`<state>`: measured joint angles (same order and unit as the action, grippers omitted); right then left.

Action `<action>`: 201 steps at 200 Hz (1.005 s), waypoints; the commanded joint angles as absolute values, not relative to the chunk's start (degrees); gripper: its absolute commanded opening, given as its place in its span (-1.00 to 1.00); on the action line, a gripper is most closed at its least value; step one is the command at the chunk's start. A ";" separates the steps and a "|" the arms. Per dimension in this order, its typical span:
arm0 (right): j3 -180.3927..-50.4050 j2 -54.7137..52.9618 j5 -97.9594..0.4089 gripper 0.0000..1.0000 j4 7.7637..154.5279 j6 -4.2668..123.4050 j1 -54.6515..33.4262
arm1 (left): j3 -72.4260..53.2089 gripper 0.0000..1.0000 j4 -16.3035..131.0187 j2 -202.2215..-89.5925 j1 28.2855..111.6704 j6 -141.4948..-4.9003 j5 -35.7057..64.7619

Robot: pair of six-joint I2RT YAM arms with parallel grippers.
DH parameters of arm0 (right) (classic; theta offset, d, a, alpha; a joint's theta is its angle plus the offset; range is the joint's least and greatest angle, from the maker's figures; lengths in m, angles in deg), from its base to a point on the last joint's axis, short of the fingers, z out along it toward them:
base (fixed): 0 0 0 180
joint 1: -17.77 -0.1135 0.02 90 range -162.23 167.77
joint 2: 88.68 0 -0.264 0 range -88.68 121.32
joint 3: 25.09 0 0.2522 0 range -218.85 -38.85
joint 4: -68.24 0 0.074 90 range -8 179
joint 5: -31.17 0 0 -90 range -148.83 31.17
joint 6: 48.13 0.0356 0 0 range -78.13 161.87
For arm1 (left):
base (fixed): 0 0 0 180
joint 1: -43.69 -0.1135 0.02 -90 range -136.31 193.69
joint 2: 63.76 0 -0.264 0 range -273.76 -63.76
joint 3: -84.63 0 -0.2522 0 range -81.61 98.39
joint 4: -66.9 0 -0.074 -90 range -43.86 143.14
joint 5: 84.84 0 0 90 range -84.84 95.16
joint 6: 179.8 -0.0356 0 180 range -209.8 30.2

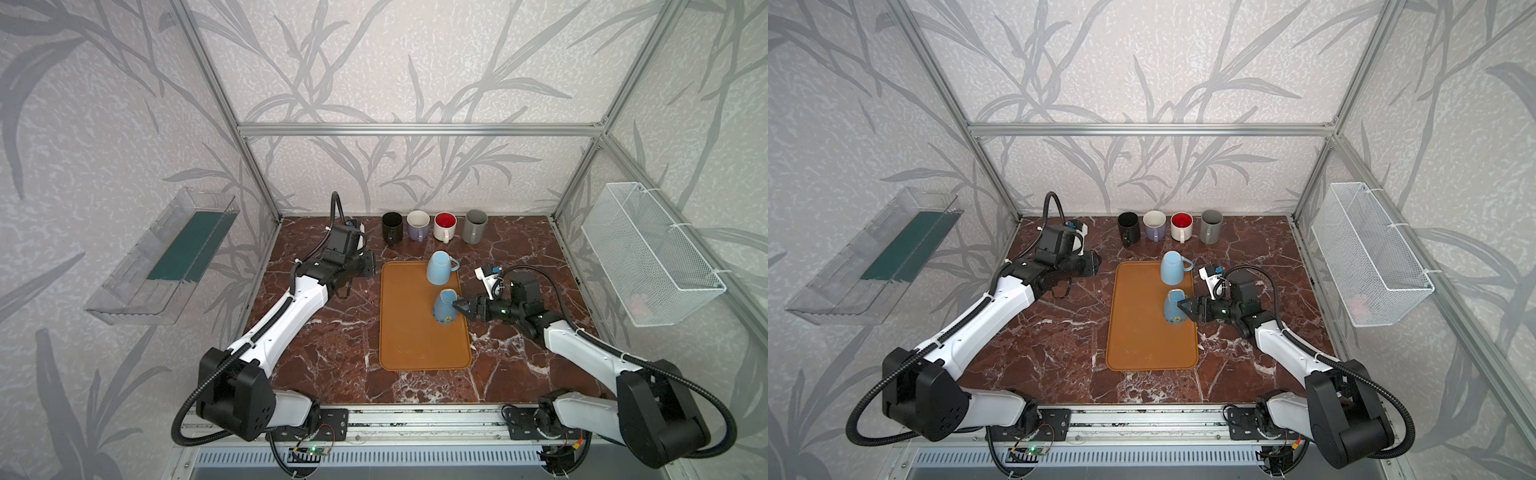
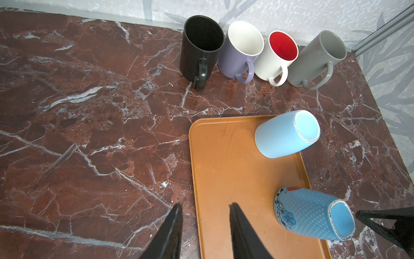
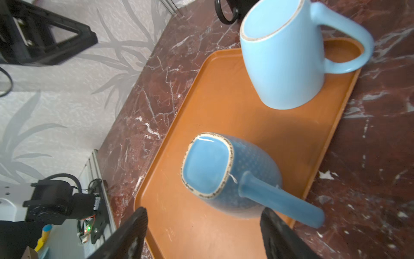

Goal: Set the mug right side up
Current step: 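Lower the right gripper and close it on the dotted blue mug's base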

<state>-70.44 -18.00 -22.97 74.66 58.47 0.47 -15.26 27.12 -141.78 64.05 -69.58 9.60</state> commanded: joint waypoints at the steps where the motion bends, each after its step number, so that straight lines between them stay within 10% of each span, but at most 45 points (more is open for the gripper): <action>1: -73.27 -18.88 -29.89 0.59 80.64 51.52 -1.17 | -16.46 -0.23 26.56 -139.65 64.42 -68.80 8.58; 201: -80.45 -12.18 -44.22 0.61 87.07 40.36 -9.21 | -16.92 -0.23 25.79 -138.68 64.43 -69.65 7.32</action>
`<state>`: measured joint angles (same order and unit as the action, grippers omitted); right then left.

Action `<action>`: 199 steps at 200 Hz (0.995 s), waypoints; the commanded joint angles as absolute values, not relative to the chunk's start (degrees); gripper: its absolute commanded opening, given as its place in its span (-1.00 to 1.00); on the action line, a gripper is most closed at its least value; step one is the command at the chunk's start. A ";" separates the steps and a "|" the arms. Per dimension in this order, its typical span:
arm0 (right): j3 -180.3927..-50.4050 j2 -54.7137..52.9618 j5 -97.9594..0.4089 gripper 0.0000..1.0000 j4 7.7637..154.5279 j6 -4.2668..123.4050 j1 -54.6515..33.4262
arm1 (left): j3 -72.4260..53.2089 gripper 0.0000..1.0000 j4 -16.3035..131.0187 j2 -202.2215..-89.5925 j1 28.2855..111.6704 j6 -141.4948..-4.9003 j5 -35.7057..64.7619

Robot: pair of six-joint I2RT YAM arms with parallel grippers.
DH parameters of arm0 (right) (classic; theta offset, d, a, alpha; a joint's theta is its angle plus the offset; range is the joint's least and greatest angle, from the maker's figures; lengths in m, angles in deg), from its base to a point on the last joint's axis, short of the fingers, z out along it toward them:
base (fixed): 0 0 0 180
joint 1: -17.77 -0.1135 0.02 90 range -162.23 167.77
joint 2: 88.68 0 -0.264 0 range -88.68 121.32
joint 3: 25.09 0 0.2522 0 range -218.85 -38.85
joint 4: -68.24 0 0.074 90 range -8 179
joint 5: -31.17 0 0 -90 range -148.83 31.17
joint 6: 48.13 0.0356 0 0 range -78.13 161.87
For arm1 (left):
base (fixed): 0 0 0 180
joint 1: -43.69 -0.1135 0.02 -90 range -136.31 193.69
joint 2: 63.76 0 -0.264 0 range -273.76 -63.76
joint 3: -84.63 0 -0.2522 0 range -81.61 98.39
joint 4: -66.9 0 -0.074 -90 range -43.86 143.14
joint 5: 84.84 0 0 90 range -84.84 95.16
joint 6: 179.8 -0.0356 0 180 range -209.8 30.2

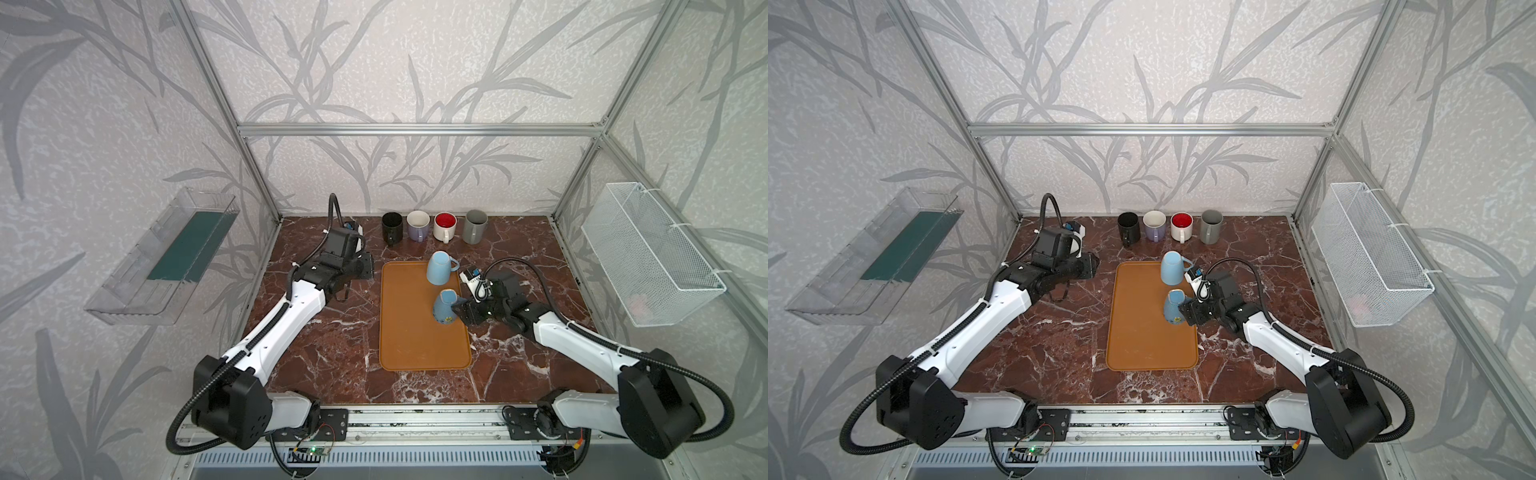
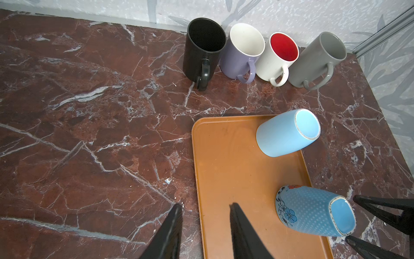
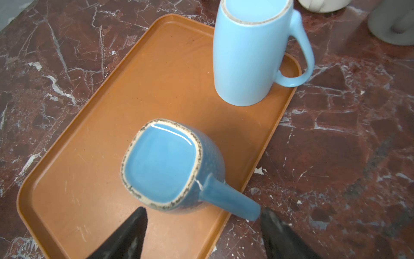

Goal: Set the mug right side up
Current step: 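Lower the right gripper and close it on the dotted blue mug's base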

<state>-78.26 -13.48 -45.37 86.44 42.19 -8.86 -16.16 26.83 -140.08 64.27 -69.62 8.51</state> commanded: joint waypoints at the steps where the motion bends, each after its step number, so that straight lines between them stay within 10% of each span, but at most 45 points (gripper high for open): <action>1: -80.48 -12.15 -44.23 0.61 87.08 40.28 -9.17 | -16.92 -0.23 25.80 -138.67 64.43 -69.67 7.34; 199: -82.71 -11.91 -37.53 0.36 92.34 42.75 -13.08 | -17.36 -0.23 25.63 -138.07 64.44 -69.78 7.18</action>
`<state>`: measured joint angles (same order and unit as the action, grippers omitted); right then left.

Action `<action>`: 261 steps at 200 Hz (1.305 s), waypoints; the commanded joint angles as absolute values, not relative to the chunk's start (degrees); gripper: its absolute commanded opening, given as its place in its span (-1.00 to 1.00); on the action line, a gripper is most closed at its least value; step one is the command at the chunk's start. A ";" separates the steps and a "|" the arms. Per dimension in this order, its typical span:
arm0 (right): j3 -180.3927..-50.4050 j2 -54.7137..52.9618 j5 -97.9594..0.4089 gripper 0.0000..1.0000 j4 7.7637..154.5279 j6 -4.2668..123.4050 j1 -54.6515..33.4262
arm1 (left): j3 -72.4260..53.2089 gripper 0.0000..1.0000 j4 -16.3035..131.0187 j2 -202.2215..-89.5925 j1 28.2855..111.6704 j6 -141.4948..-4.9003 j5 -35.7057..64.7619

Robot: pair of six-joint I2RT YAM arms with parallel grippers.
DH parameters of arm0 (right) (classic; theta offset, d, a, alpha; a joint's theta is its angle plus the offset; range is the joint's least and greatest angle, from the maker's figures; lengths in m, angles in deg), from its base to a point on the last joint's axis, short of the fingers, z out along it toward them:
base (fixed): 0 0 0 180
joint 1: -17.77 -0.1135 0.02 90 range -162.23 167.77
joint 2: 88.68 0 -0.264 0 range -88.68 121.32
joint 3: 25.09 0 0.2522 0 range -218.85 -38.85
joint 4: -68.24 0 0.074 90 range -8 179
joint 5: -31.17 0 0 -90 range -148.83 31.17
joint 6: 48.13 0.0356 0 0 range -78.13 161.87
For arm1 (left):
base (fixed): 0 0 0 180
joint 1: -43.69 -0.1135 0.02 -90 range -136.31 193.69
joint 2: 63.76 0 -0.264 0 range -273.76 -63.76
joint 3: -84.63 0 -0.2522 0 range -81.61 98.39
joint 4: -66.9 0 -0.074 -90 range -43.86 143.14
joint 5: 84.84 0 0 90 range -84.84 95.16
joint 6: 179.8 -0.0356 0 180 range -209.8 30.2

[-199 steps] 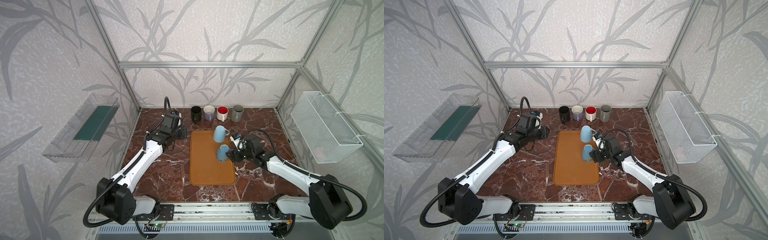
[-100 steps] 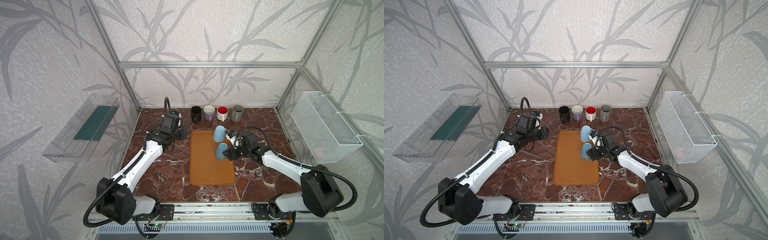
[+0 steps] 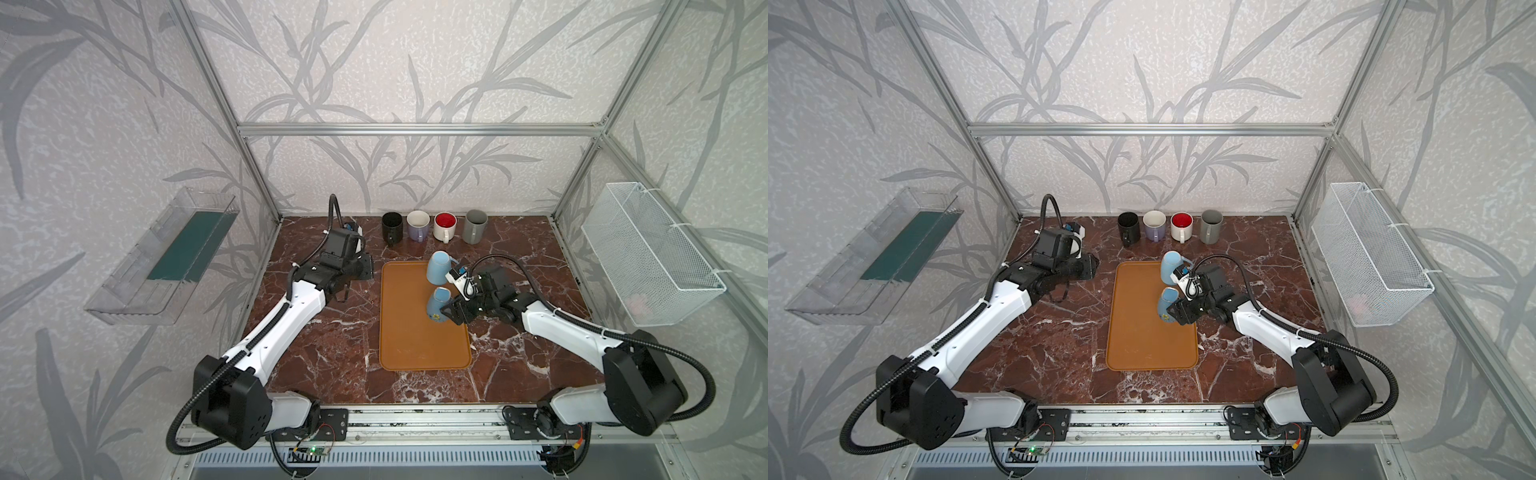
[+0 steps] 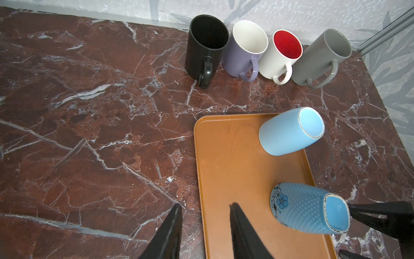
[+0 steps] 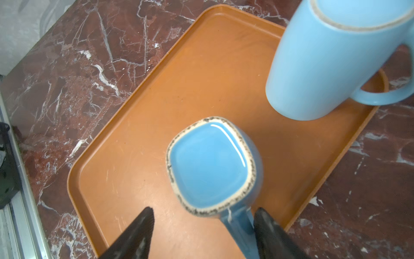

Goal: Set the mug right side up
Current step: 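Lower the right gripper and close it on the dotted blue mug's base, then lift the dotted blue mug off the tray with the right gripper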

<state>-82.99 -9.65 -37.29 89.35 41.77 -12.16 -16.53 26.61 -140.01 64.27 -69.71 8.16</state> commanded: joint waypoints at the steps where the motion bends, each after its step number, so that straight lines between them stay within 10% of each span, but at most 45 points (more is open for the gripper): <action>1: -82.66 -11.97 -37.68 0.35 92.35 42.79 -13.12 | -17.36 -0.23 25.63 -138.05 64.43 -69.77 7.18; 261: -88.96 -3.62 -55.75 -0.25 100.10 41.36 -16.63 | -17.54 -0.22 25.18 -138.04 64.43 -69.68 6.90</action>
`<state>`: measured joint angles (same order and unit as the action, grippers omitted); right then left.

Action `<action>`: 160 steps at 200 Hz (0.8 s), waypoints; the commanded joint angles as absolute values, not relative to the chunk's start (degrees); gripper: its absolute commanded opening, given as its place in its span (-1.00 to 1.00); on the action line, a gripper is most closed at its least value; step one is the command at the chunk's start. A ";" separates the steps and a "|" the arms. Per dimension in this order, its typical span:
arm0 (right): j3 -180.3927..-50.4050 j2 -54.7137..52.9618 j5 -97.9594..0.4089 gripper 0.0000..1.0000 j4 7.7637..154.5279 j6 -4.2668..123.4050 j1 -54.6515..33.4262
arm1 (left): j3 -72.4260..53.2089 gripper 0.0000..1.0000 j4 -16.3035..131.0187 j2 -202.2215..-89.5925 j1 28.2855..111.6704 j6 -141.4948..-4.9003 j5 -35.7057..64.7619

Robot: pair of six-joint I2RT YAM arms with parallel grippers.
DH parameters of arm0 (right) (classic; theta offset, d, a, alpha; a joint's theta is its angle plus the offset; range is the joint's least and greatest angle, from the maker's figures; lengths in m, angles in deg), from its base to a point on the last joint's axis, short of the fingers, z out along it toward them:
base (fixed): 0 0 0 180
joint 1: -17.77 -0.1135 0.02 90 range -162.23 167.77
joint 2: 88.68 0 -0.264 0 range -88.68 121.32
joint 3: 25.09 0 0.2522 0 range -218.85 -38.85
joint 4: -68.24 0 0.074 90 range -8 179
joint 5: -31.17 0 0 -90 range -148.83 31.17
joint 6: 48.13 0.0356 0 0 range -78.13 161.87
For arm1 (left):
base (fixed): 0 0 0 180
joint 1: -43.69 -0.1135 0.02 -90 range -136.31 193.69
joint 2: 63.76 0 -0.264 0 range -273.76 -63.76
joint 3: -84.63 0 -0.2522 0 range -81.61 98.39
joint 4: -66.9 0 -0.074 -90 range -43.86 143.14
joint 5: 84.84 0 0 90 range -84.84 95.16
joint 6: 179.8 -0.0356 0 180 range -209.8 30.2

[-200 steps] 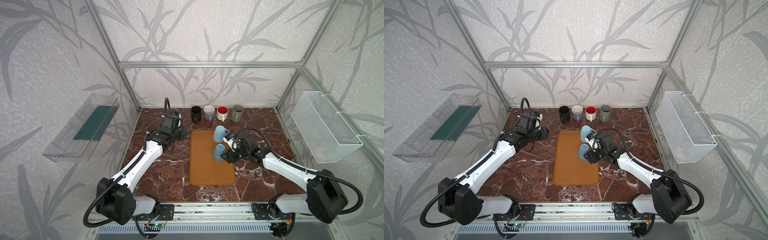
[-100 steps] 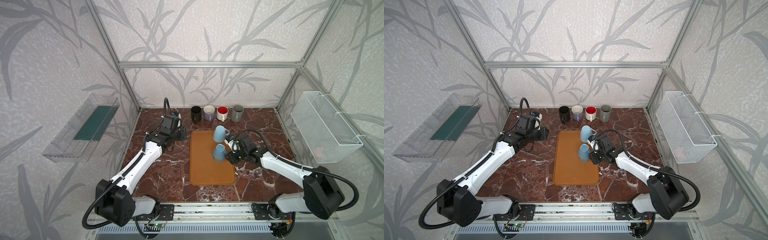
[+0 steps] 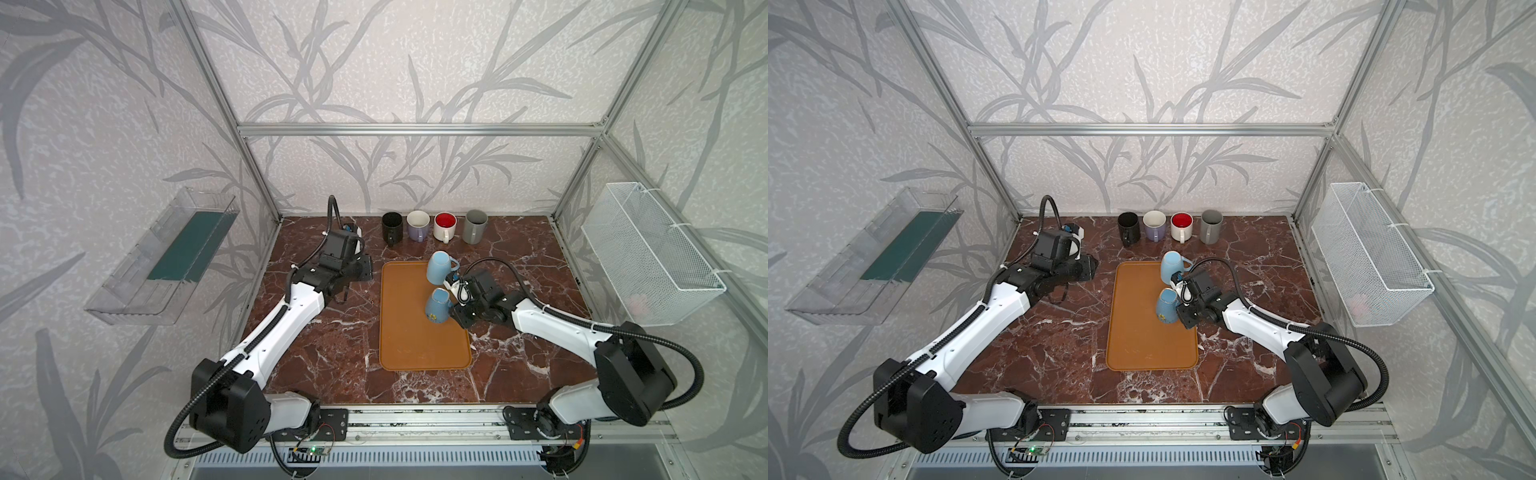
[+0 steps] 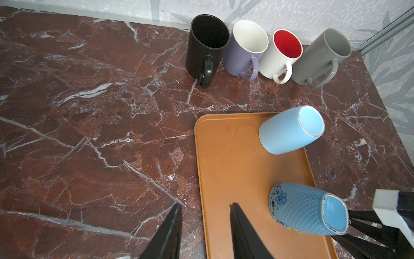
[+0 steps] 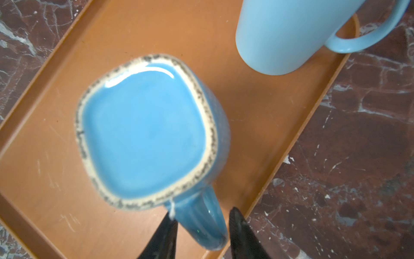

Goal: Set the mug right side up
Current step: 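Lift the dotted blue mug off the tray with the right gripper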

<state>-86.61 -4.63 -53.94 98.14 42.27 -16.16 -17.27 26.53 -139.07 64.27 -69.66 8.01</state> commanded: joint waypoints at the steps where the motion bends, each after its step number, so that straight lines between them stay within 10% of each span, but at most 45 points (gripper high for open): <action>1: -88.99 -3.61 -55.75 -0.25 100.15 41.31 -16.61 | -17.54 -0.22 25.18 -138.04 64.43 -69.68 6.87; 160: -93.65 0.68 -58.74 -0.62 103.53 39.34 -18.00 | -17.84 -0.22 24.88 -137.89 64.41 -69.69 6.66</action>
